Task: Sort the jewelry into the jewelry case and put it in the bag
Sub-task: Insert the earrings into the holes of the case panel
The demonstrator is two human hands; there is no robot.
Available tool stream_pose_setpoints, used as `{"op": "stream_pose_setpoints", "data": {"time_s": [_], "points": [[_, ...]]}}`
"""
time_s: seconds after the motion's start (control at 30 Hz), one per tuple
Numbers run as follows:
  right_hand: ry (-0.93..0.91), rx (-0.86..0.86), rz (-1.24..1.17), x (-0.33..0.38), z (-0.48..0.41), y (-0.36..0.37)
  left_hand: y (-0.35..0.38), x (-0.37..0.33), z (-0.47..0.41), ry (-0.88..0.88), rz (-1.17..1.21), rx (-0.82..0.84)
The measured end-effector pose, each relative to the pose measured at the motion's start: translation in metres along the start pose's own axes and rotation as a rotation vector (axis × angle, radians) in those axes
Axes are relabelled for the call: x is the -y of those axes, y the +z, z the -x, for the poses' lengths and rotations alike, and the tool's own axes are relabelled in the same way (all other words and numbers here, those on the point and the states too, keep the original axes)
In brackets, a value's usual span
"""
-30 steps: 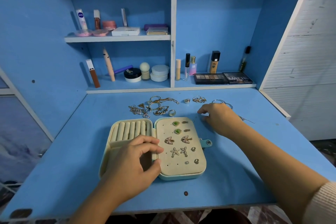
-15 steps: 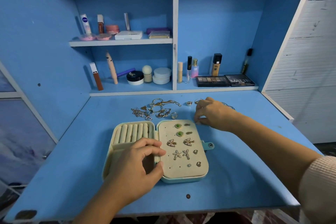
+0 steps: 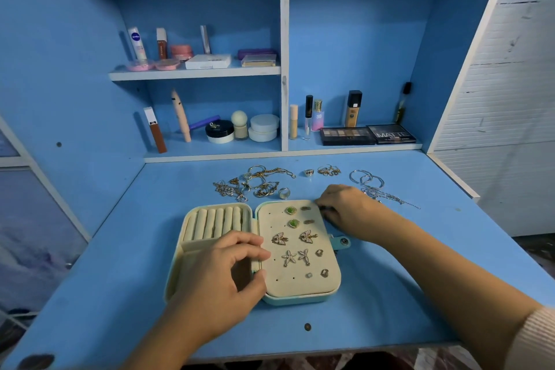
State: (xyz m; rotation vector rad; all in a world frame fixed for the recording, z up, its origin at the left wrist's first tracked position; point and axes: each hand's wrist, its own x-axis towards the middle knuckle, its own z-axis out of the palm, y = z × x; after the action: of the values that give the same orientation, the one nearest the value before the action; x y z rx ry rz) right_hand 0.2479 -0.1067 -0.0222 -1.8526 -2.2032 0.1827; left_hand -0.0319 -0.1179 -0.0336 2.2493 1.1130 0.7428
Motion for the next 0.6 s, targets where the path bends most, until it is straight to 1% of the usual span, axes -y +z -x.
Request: {"op": "stream_pose_setpoints", "data": {"time_s": [0.13, 0.33, 0.4, 0.5, 0.6], "points": [[0.022, -0.058, -0.029, -0.002, 0.002, 0.005, -0.001, -0.002, 0.001, -0.012, -0.021, 0.001], [0.142, -0.099, -0.037, 0.005, -0.001, 0.009, 0.000, 0.001, 0.000, 0.013, -0.026, -0.015], [0.168, -0.090, -0.014, 0.009, 0.000, 0.008, 0.000, 0.001, -0.001, 0.020, -0.012, -0.020], [0.180, -0.023, 0.034, 0.013, 0.005, 0.010, 0.000, 0.002, 0.000, 0.025, -0.005, -0.027], [0.169, -0.013, -0.010, 0.008, 0.012, 0.005, 0.000, 0.002, 0.000, 0.025, -0.009, -0.026]]}}
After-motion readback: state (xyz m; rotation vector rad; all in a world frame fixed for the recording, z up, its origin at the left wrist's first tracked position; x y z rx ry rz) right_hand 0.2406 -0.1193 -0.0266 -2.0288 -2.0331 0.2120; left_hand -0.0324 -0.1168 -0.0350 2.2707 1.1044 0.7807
